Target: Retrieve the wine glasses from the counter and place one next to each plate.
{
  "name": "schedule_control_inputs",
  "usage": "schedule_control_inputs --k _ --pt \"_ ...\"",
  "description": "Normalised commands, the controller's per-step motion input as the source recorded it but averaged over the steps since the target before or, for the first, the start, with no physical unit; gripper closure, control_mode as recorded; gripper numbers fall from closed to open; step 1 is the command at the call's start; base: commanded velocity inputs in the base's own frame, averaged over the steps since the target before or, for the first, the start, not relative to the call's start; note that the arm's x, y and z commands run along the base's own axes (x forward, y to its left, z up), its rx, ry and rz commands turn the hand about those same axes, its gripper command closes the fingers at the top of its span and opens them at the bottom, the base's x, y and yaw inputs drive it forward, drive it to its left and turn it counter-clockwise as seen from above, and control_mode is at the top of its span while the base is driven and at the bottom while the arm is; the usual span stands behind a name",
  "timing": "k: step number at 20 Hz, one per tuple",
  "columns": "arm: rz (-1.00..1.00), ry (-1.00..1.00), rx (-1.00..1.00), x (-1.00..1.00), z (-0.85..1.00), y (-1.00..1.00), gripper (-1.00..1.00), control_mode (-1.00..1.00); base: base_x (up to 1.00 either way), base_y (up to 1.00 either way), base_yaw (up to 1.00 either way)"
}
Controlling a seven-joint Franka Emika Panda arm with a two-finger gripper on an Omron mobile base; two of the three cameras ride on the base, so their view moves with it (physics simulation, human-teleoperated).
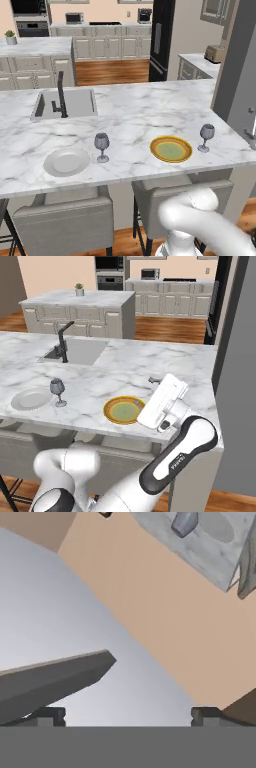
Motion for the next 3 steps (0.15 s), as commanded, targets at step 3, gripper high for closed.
schedule_control_inputs --k 3 --pt "0.0 -0.1 0.0 -0.79 1.0 0.37 -1.0 -1.0 0.0 0.0 0.0"
